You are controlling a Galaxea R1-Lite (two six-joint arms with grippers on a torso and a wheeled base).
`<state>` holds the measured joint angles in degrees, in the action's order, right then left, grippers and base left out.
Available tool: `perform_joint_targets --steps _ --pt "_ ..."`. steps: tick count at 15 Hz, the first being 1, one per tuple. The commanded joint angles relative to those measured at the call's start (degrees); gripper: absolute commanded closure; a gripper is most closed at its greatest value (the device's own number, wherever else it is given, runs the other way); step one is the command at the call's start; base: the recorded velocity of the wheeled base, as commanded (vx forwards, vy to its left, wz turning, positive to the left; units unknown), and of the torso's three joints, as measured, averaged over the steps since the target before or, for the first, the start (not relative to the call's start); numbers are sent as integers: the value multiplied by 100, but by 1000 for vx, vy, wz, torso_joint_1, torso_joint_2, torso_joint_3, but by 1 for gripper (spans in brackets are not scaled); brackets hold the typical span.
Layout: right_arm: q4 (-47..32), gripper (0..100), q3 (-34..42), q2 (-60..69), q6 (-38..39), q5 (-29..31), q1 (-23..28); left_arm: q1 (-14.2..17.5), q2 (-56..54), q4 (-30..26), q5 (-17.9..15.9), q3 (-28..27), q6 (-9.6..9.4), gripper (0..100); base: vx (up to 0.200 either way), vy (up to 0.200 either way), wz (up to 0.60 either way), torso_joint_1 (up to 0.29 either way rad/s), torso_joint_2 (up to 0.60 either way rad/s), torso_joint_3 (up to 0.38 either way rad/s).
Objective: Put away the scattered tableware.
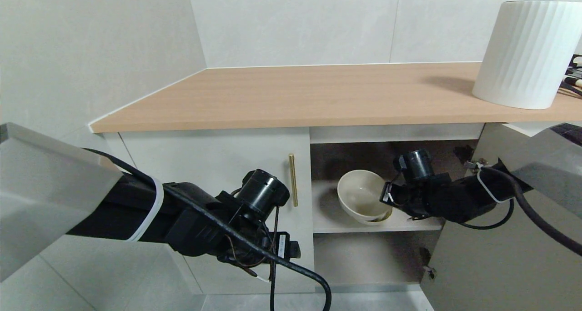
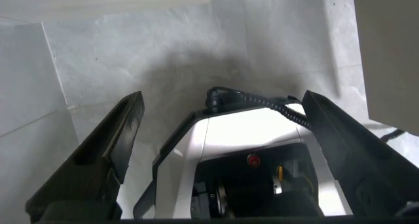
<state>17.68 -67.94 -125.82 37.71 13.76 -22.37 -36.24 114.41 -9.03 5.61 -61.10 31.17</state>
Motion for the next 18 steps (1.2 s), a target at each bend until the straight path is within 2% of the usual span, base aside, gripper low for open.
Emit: perform_joint_targets --steps 1,8,18 --pt "17 100 -123 -180 26 83 110 3 2 -2 2 2 3 0 0 0 0 0 0 0" --pt "17 100 -466 -593 53 408 339 3 11 -2 2 2 3 0 0 0 0 0 0 0" --pt "8 100 -598 -821 35 408 339 3 29 -2 2 2 3 0 0 0 0 0 0 0"
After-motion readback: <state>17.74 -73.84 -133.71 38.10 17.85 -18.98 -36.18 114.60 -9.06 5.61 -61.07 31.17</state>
